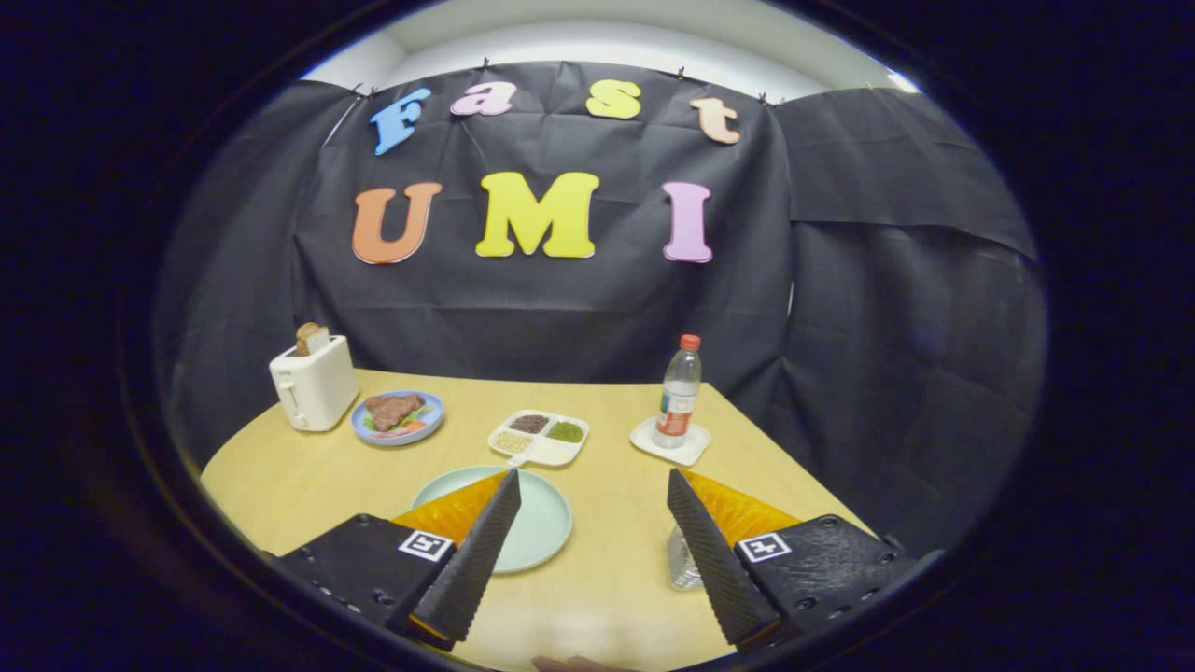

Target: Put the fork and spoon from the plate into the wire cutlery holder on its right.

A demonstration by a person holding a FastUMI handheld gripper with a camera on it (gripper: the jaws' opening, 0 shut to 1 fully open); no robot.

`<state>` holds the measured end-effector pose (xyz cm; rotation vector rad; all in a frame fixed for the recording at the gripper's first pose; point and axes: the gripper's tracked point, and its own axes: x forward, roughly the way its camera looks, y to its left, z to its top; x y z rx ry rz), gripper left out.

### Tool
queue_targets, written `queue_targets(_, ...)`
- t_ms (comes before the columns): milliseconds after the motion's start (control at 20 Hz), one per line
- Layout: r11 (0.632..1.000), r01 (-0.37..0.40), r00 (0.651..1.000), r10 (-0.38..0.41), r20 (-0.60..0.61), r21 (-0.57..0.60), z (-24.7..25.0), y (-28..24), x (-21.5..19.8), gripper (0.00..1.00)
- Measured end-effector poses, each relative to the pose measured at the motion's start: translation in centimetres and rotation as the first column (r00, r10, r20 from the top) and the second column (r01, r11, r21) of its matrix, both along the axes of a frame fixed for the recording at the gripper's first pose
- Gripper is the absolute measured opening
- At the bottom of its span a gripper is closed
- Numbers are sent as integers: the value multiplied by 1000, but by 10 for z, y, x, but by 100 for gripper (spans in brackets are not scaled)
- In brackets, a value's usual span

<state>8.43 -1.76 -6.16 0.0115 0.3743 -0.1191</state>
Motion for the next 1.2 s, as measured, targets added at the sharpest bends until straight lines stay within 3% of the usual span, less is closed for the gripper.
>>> queue_targets(650, 993, -54, 982, 73, -173, 110, -82, 87, 44, 95)
queue_targets(1000, 985, -67, 949, 113, -294, 160, -125, 112, 56, 94)
queue_targets(1200, 983, -35, 919, 102, -380, 179, -154, 116, 64, 93)
